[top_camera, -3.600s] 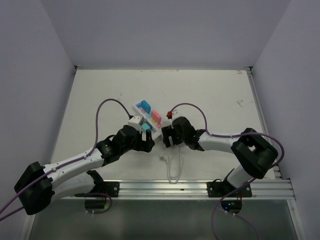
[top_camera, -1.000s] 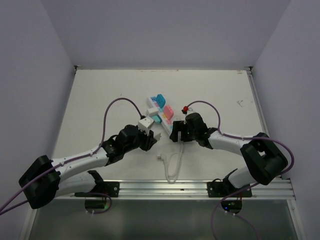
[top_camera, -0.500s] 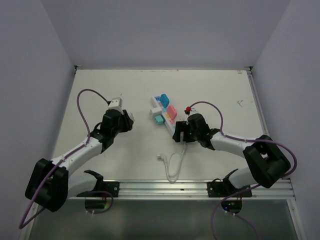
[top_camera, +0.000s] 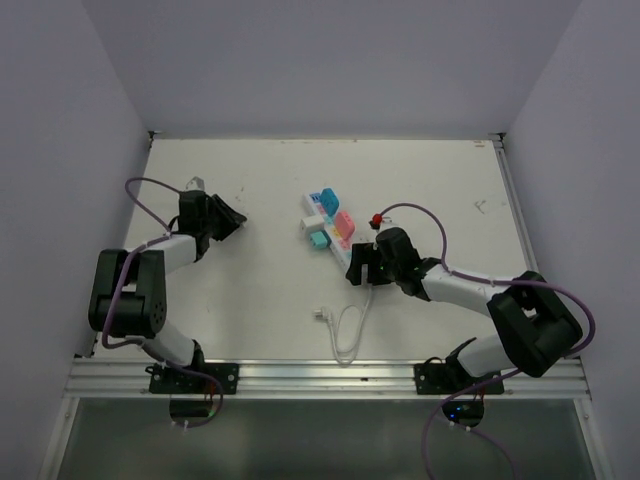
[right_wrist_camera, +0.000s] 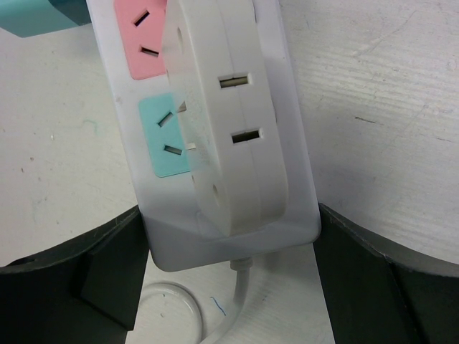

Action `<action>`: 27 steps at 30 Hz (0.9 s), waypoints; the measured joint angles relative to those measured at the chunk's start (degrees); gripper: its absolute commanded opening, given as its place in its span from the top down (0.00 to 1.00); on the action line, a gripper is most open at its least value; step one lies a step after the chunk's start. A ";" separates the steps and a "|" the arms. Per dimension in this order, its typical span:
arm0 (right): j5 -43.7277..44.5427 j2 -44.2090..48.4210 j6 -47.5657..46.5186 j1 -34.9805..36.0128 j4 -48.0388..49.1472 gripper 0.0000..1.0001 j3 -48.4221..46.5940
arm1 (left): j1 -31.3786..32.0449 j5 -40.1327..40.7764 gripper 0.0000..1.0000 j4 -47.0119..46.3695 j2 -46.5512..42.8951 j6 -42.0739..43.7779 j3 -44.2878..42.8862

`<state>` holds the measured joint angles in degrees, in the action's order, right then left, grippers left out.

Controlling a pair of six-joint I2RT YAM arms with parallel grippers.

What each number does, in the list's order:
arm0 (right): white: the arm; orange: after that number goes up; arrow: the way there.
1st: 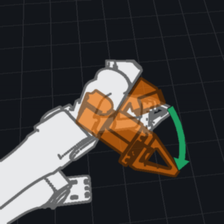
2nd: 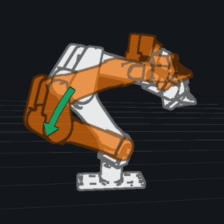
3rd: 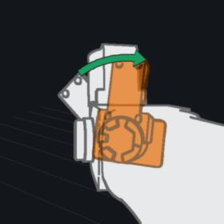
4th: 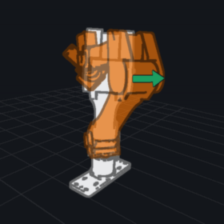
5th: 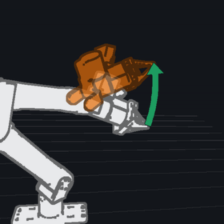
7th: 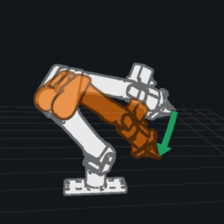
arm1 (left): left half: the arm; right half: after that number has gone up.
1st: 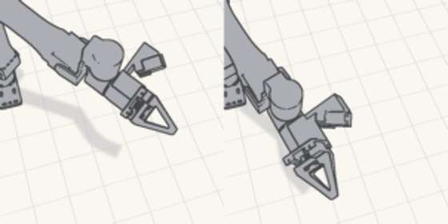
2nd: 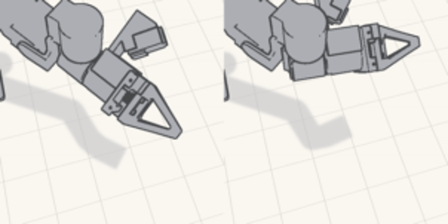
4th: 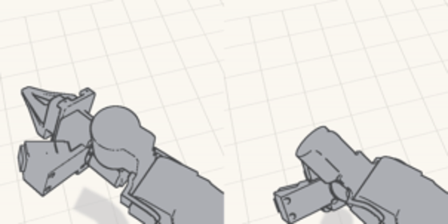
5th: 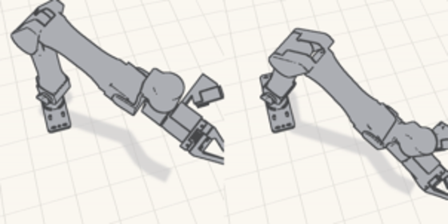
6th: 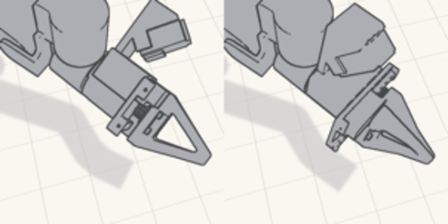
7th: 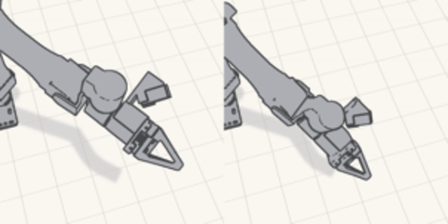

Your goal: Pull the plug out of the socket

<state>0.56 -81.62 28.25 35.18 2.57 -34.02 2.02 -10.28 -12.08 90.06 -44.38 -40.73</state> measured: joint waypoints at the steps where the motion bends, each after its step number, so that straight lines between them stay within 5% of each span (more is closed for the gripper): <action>1: 0.00 0.04 -0.02 0.00 0.00 1.00 0.02 | -0.92 -0.76 0.77 -0.87 1.36 -0.63 -0.63; 17: 0.00 0.28 -0.76 -0.07 -0.50 1.00 0.09 | -6.86 -8.13 0.04 -5.01 12.00 -4.52 -6.62; 27: -0.50 1.20 -1.01 -0.26 -2.34 1.00 0.15 | -8.07 -4.37 0.00 0.48 3.15 -4.52 -0.81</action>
<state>0.05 -80.42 27.24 34.92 0.23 -33.87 -6.04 -14.66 -11.60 93.21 -48.90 -41.54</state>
